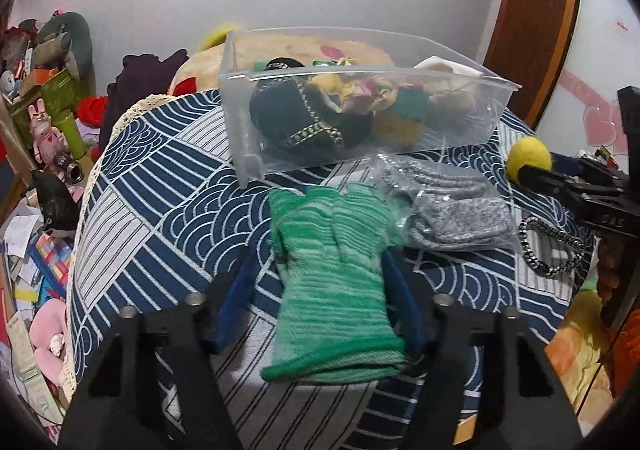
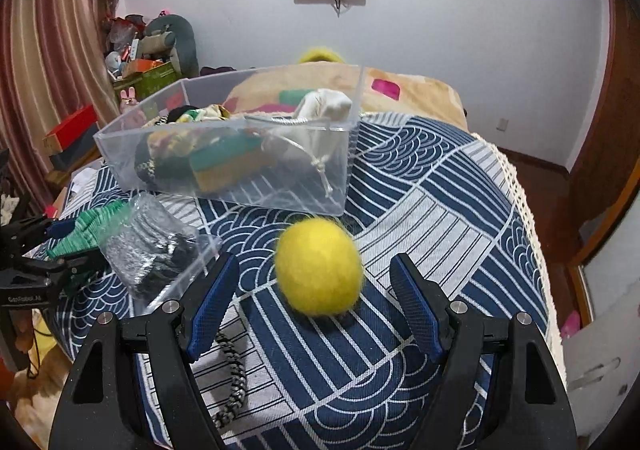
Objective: Organize soft objects
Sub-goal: 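Grasp the green knit glove with the left tool while the right tool grasps the yellow felt ball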
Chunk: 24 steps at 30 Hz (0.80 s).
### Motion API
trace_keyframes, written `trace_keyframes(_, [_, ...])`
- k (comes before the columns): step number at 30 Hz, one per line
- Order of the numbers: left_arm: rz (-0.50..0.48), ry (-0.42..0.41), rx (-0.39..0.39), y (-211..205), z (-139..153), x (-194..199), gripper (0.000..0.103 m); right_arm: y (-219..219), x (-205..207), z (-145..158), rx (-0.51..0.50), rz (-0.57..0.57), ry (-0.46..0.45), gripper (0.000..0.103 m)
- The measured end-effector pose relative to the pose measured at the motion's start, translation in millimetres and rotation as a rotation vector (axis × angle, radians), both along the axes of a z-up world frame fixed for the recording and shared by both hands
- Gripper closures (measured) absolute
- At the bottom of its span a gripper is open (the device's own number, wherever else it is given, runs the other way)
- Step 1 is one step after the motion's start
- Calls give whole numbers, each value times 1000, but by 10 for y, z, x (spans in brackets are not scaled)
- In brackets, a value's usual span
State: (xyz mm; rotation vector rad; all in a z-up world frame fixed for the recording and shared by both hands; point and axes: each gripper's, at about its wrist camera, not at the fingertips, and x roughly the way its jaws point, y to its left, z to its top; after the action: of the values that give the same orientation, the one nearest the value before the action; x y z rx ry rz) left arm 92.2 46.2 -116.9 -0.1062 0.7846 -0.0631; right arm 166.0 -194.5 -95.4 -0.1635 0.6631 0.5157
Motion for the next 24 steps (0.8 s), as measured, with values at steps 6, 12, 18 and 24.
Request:
trace_keyframes(6, [-16, -28, 30, -63, 43, -64, 70, -41, 33, -22, 3, -3, 10, 60])
trace_keyframes(12, [-13, -33, 9, -30, 93, -126, 82, -97, -23, 33, 18, 4, -13, 67])
trace_keyframes(18, [4, -76, 18, 2, 247, -246, 84, -64, -115, 152, 39, 23, -47, 67])
trace_keyframes(24, [21, -121, 10, 39, 429, -298, 84, 10, -191, 243, 43, 43, -78, 67])
